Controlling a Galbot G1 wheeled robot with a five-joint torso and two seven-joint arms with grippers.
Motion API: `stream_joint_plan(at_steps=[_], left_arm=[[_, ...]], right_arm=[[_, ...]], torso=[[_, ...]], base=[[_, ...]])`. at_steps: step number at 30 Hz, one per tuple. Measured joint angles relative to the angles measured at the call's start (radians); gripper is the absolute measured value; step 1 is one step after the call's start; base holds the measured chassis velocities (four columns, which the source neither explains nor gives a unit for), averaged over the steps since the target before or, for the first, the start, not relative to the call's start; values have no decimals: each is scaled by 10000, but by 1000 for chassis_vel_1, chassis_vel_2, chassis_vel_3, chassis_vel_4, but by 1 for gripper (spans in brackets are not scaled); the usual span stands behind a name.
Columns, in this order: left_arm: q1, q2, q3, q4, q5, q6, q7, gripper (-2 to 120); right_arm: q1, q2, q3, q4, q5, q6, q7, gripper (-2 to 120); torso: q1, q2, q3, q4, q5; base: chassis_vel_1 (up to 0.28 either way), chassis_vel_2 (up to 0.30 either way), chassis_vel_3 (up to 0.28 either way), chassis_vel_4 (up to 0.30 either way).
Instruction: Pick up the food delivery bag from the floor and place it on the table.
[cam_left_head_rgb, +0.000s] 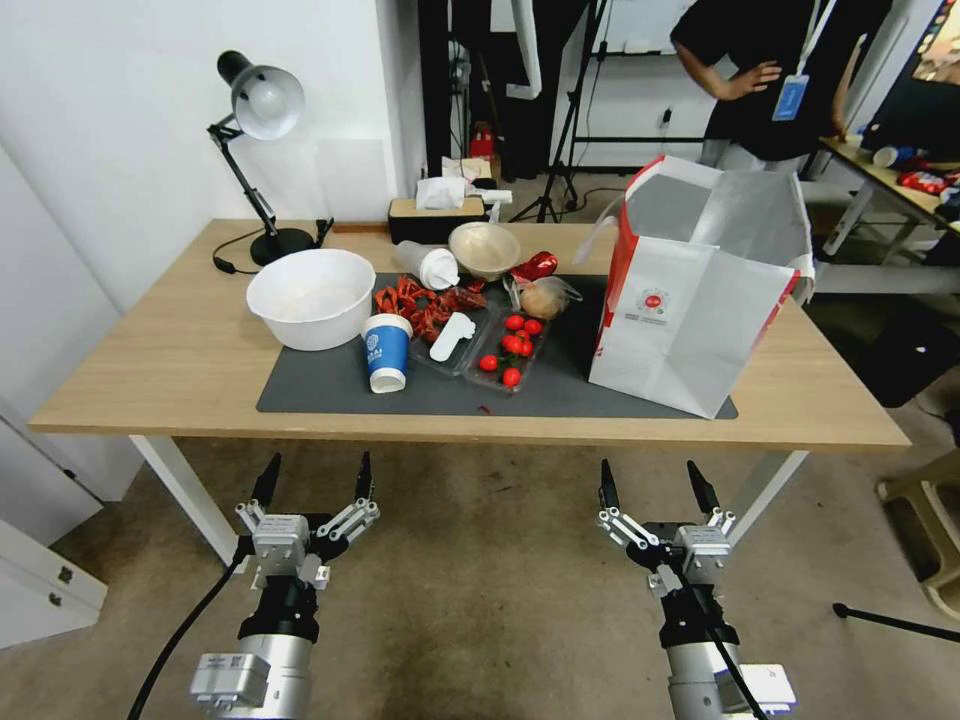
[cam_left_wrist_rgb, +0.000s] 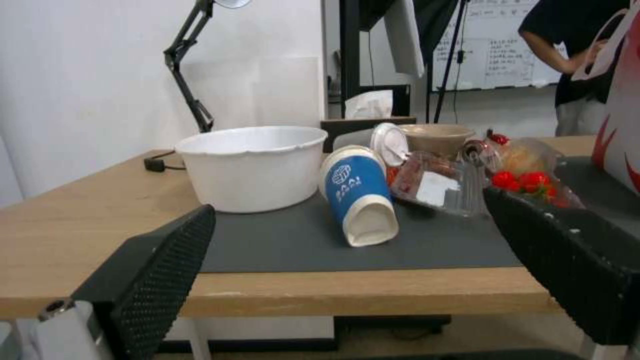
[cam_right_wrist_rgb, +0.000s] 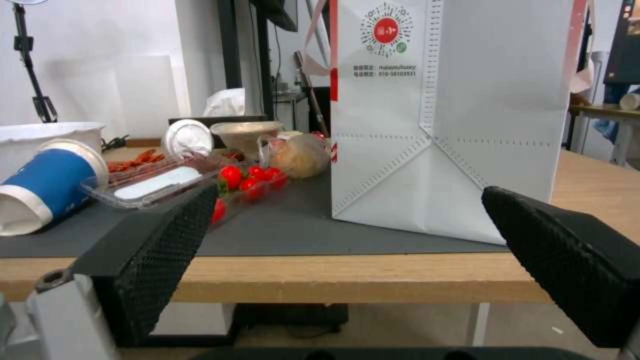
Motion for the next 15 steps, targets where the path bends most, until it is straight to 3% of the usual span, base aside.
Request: stream_joint_plan(at_steps=[15], left_arm=[[0, 0, 0, -1, 0, 0, 0, 100]], right_arm=[[0, 1, -1, 1, -1, 0, 5, 100]], torso=[[0, 0, 0, 0, 0]], base=[[0, 0, 0, 0]])
